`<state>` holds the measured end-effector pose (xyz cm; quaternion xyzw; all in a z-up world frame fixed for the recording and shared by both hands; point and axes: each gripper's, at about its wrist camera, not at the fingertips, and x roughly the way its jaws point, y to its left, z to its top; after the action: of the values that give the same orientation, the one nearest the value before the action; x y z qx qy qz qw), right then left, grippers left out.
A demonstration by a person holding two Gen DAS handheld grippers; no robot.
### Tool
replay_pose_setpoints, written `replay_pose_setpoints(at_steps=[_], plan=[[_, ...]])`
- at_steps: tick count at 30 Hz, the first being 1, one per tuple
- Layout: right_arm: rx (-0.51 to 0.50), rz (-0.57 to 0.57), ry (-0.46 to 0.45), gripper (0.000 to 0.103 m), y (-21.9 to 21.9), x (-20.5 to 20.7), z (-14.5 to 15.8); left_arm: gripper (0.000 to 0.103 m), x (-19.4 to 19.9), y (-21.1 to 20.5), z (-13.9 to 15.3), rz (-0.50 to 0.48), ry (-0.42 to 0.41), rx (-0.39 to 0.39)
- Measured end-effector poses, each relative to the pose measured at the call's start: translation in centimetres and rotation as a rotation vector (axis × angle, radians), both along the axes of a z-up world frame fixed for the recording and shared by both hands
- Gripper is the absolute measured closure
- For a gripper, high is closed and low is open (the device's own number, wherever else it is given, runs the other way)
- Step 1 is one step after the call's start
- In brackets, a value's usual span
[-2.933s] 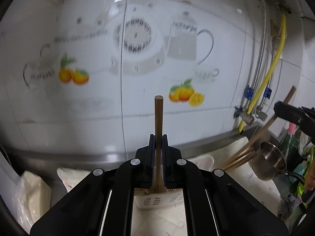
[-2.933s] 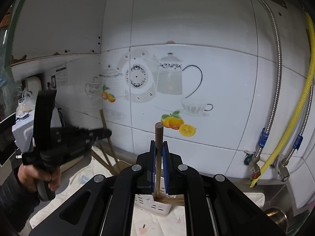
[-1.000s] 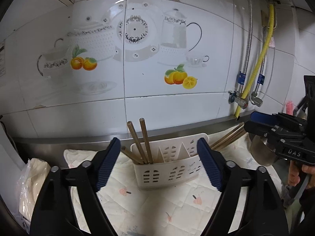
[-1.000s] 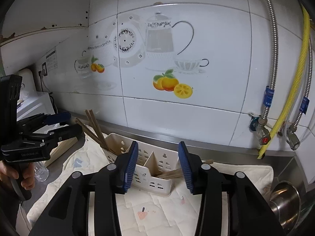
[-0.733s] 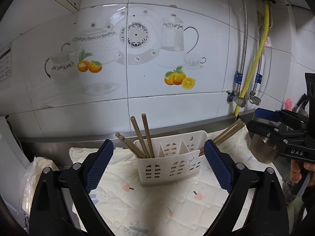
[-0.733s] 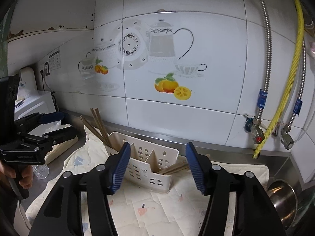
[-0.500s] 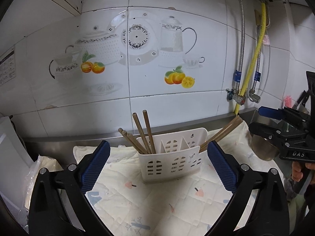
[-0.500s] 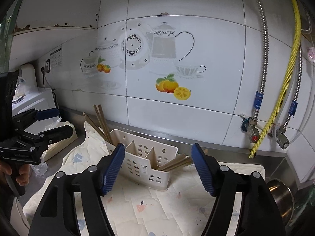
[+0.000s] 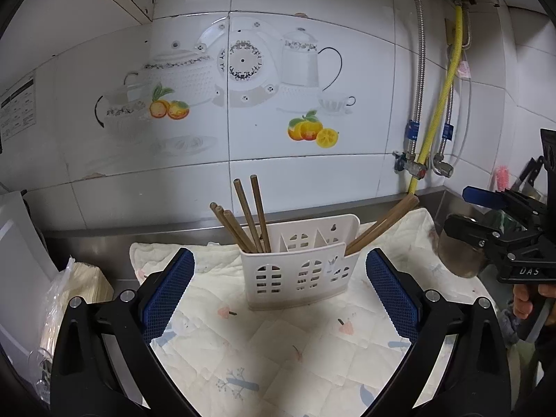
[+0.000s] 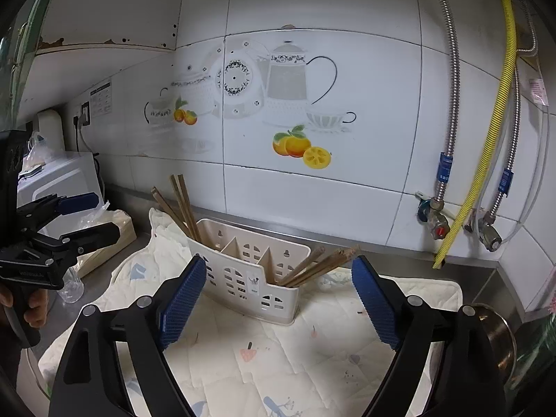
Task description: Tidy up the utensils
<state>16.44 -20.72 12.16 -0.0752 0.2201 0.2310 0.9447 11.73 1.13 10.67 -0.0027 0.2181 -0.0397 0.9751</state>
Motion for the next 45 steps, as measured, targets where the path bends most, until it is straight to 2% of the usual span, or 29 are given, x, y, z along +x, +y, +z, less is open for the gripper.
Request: replay_pose_setpoints(at_steps=[7, 23, 32, 45], plan=[[-0.003, -0.011, 0.002, 0.016, -0.3, -1.2, -0.8, 0.005, -1.1, -0.2, -0.7, 0.01, -0.009, 0.023], [-0.042, -0.048, -0.019, 0.013, 0.0, -3.3, -3.1, 0.005, -3.3, 0.5, -2.2, 0.027, 0.004, 0.003], [0.01, -0.072, 0.026, 0.012, -0.9, -3.9, -4.8, 0.005, -4.3, 0.5, -4.0, 0.056, 0.049, 0.031], [0.063, -0.12, 0.065, 0.01, -2.0, -5.1, -6.6, 0.005, -5.7, -0.2, -5.7, 0.074, 0.067, 0.022]])
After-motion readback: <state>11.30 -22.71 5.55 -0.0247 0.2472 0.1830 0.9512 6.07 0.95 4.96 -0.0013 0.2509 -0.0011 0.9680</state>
